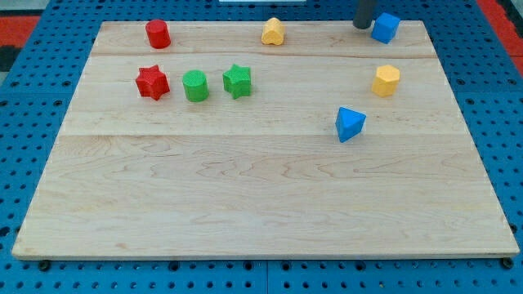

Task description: Place the arm at the center of the board

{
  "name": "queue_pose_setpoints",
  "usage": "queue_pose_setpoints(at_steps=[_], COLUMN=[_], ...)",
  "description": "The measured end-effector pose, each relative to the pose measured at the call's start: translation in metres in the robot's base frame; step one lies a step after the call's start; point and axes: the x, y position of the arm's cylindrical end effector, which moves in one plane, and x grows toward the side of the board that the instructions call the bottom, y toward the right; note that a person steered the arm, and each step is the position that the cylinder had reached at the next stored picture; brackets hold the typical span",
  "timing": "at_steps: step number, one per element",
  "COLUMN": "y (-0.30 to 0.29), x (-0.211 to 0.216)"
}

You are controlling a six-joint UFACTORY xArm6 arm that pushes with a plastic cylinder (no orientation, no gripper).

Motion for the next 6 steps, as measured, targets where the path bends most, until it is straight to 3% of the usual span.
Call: queue_pose_setpoints(at_steps=[1,3,6], y=[-0.011,-0.016,-0.072], x=[0.024,0.029,0.110])
